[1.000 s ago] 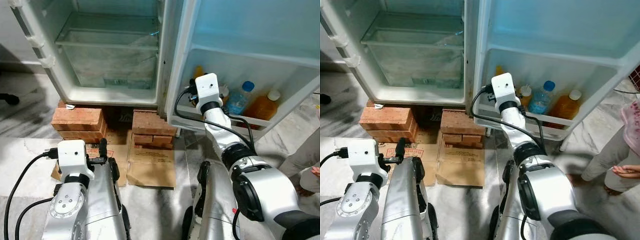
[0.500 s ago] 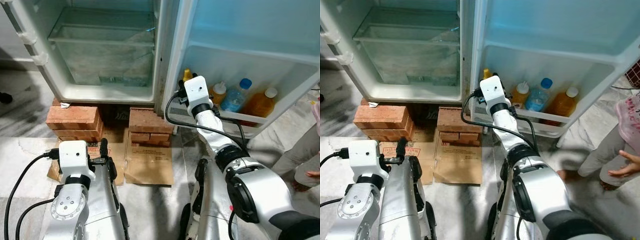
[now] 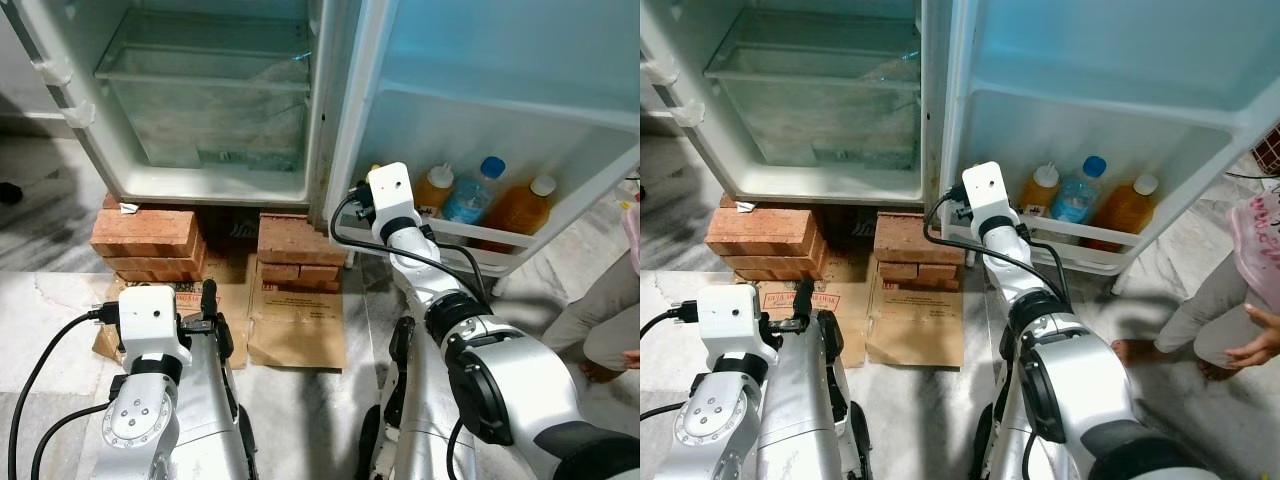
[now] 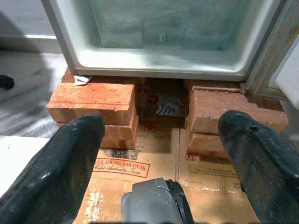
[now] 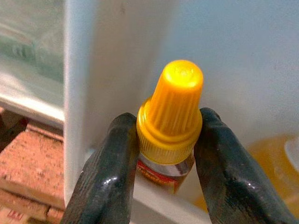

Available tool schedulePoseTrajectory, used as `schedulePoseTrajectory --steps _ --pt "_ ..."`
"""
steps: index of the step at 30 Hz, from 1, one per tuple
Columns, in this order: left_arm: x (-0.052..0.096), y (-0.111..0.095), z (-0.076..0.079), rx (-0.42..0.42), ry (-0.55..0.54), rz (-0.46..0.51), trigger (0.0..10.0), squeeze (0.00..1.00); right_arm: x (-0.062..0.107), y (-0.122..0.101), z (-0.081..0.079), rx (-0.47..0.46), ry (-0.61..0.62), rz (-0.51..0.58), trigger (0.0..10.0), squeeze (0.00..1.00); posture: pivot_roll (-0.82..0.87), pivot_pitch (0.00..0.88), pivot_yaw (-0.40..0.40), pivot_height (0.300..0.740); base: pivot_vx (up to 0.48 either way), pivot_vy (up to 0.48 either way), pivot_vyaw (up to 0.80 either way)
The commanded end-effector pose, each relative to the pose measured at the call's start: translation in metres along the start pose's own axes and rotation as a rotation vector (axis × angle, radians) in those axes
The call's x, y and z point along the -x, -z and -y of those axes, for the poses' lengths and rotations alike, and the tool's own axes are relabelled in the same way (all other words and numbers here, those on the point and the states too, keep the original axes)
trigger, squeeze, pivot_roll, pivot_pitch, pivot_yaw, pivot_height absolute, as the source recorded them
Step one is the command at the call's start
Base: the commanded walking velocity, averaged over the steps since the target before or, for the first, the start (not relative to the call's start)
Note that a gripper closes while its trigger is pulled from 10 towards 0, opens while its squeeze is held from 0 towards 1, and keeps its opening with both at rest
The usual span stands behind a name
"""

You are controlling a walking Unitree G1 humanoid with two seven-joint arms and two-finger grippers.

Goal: Restocking fridge

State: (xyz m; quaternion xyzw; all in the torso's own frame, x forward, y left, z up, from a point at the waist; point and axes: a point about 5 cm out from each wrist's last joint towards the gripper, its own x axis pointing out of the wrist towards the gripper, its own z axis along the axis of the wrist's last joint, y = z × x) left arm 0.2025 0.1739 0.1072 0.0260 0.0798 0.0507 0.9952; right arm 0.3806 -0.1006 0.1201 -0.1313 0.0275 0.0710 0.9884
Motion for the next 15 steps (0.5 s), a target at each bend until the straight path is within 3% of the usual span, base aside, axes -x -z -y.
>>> schedulePoseTrajectory --steps 1,2,3,15 --pt "0.000 0.000 0.000 -0.002 -0.001 0.004 10.0 0.00 0.002 0.010 0.001 -0.046 0.002 -0.071 10.0 0.11 0.16 0.166 -0.082 0.454 0.000 0.000 0.00" --pt "0.000 0.000 0.001 -0.002 0.000 0.003 10.0 0.00 0.001 0.010 0.001 -0.045 0.002 -0.070 10.0 0.63 0.15 0.165 -0.083 0.454 0.000 0.000 0.00" --pt "-0.001 0.000 0.001 -0.001 0.000 0.003 10.0 0.00 0.001 0.009 0.002 -0.053 0.002 -0.066 10.0 1.00 0.15 0.164 -0.083 0.454 0.000 0.000 0.00" --pt "-0.008 0.000 0.001 -0.001 -0.011 0.005 10.0 0.00 -0.004 -0.014 0.004 -0.091 -0.021 0.058 10.0 1.00 0.14 0.143 -0.083 0.454 0.000 0.000 0.00"
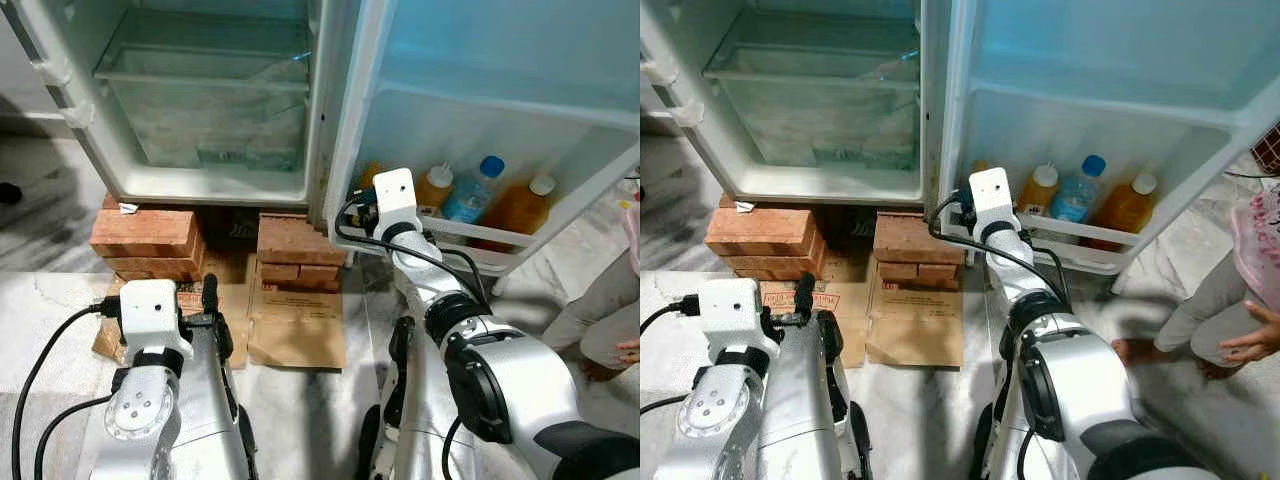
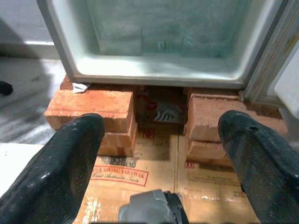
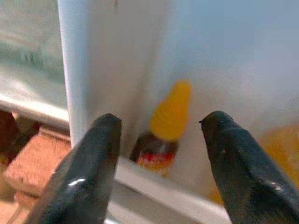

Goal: Restocking fridge

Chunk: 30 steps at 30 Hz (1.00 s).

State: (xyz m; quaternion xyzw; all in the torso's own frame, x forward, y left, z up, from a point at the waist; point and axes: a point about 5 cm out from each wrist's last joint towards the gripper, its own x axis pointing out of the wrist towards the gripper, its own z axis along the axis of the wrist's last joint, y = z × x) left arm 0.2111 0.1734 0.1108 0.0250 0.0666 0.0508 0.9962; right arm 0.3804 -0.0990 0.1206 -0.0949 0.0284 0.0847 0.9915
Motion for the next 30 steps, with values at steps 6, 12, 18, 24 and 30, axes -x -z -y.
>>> schedulePoseTrajectory --steps 6,12,18,24,30 --pt "-0.008 0.005 -0.002 -0.010 -0.026 -0.009 10.0 0.00 -0.003 -0.024 0.020 -0.033 -0.006 0.139 10.0 1.00 0.12 0.110 -0.081 0.454 0.000 0.000 0.00" --pt "-0.018 0.006 -0.003 0.016 -0.069 -0.032 10.0 0.00 0.003 -0.023 0.033 -0.062 -0.012 0.184 10.0 1.00 0.10 0.075 -0.081 0.454 0.000 0.000 0.00" --pt "-0.027 0.006 -0.001 0.030 -0.065 -0.030 10.0 0.00 0.020 -0.003 0.040 -0.124 -0.020 0.151 10.0 1.00 0.09 0.040 -0.079 0.454 0.000 0.000 0.00" --pt "-0.030 0.008 0.002 0.020 -0.046 -0.030 10.0 0.00 0.049 0.017 0.043 -0.183 -0.029 0.094 10.0 1.00 0.08 0.006 -0.069 0.454 0.000 0.000 0.00" --pt "-0.033 0.008 0.008 0.011 0.017 -0.011 10.0 0.00 0.095 0.016 0.029 -0.263 -0.069 0.137 10.0 0.88 0.06 0.000 -0.062 0.454 0.000 0.000 0.00"
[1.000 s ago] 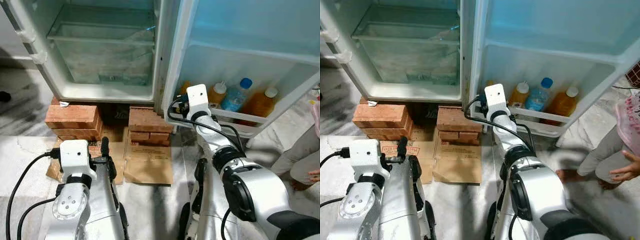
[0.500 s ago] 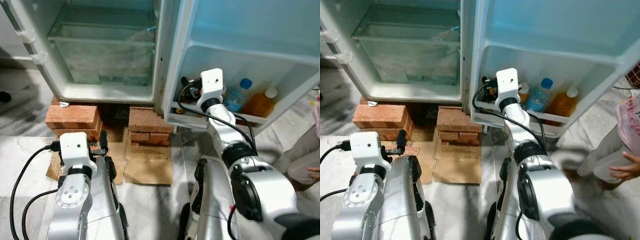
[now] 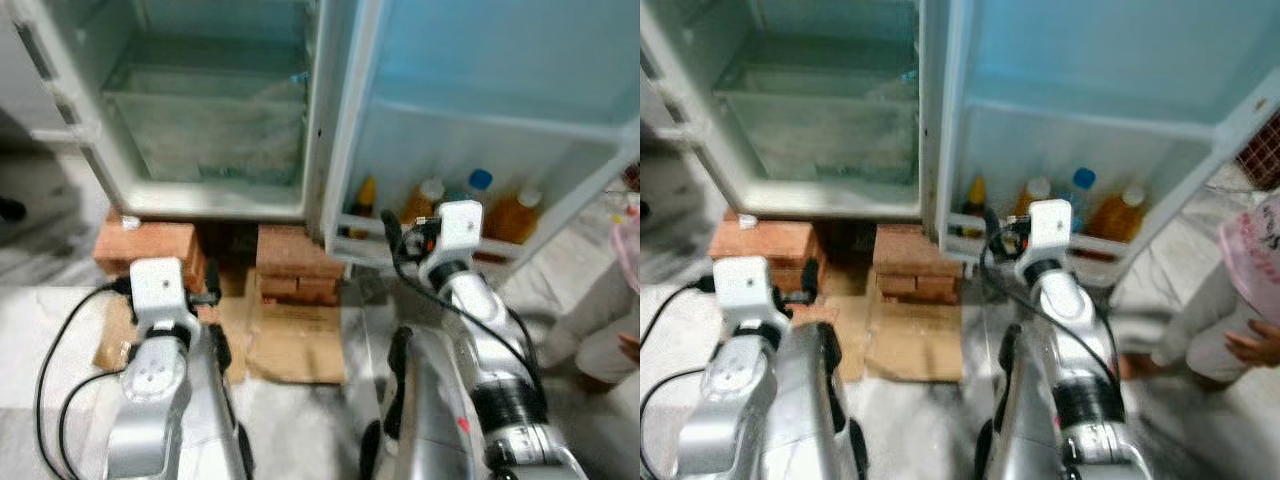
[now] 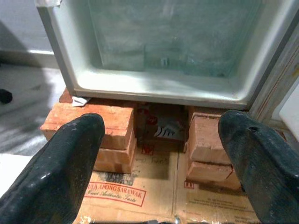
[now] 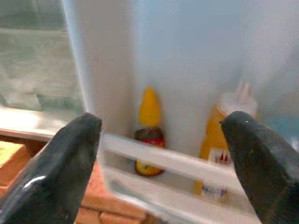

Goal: Restocking fridge

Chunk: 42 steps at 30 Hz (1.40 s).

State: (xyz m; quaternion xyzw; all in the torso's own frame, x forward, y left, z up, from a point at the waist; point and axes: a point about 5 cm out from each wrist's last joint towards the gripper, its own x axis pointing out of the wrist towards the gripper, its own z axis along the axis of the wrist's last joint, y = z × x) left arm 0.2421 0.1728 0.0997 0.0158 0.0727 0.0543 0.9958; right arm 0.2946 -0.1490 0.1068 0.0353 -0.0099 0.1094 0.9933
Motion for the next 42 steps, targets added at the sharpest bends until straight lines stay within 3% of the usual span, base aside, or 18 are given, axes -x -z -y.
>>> schedulePoseTrajectory --steps 1,2,10,19,42 --pt "-0.002 0.000 0.006 -0.008 0.031 0.009 10.0 0.00 0.005 -0.012 -0.007 -0.018 -0.032 0.034 10.0 0.14 0.06 0.000 -0.062 0.454 0.000 0.000 0.00" --pt "-0.003 0.000 0.010 -0.008 0.044 0.014 10.0 0.00 0.007 -0.015 -0.009 -0.025 -0.040 0.040 10.0 0.00 0.06 0.000 -0.060 0.454 0.000 0.000 0.00" --pt "-0.001 0.002 0.025 -0.025 0.138 0.024 10.0 0.00 0.013 -0.030 -0.003 -0.053 0.012 0.057 10.0 0.00 0.05 0.000 -0.052 0.478 0.000 0.000 0.00" --pt "0.000 0.004 0.034 -0.041 0.198 0.028 10.0 0.00 0.021 -0.032 -0.005 -0.060 0.005 0.037 10.0 0.00 0.05 0.000 -0.046 0.526 0.000 0.000 0.00" --pt "-0.002 0.006 0.038 -0.061 0.223 0.028 10.0 0.00 0.026 -0.031 -0.003 -0.046 0.007 -0.012 10.0 0.00 0.04 0.000 -0.042 0.675 0.000 0.000 0.00"
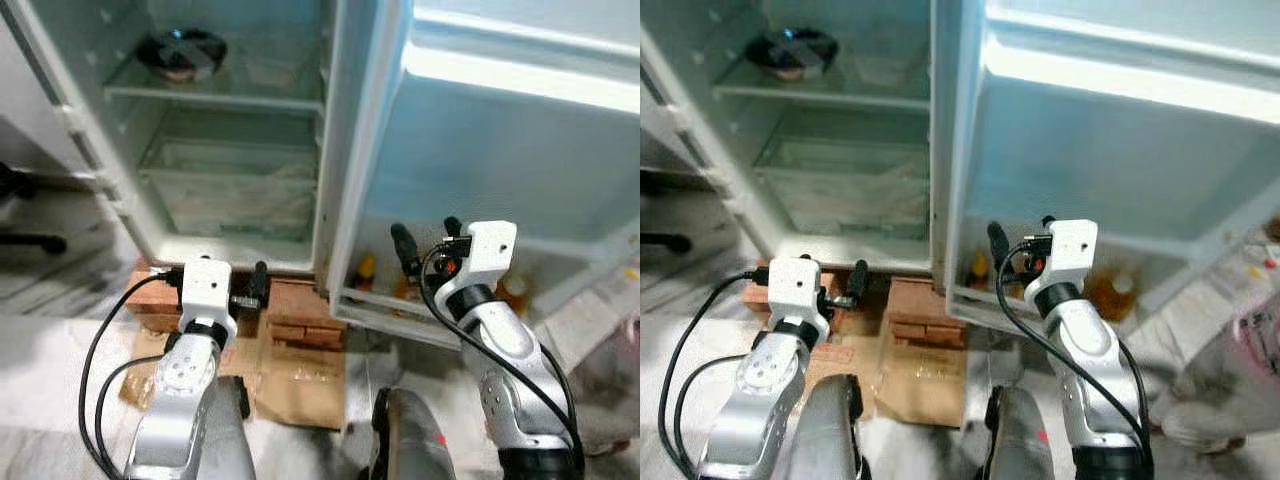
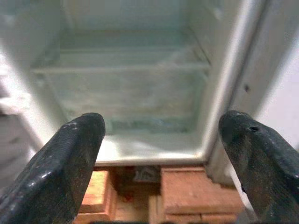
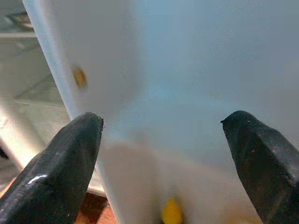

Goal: Restocking fridge

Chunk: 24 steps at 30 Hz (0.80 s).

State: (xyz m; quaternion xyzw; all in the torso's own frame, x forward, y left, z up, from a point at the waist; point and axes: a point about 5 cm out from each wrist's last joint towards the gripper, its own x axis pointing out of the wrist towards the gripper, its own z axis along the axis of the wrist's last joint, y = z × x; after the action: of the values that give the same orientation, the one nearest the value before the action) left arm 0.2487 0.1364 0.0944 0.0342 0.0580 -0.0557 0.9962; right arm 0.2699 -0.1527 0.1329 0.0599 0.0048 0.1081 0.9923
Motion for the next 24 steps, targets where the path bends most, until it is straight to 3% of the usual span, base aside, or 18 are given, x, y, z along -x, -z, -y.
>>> schedulePoseTrajectory --steps 1,10,24 --pt "0.0004 0.0026 0.0018 -0.008 0.008 -0.009 10.0 0.00 0.0016 -0.0045 0.0009 0.008 0.002 0.011 10.0 0.00 0.04 0.000 -0.043 0.680 0.000 0.000 0.00" --pt "-0.0011 0.0028 0.0028 -0.009 0.016 -0.010 10.0 0.00 0.0014 -0.0037 0.0031 0.014 0.009 0.005 10.0 0.00 0.04 0.000 -0.044 0.738 0.000 0.000 0.00" --pt "-0.0027 0.0052 0.0041 -0.008 0.018 -0.021 10.0 0.00 0.0058 0.0015 0.0035 0.002 0.027 -0.032 10.0 0.00 0.03 0.000 -0.045 0.740 0.000 0.000 0.00"
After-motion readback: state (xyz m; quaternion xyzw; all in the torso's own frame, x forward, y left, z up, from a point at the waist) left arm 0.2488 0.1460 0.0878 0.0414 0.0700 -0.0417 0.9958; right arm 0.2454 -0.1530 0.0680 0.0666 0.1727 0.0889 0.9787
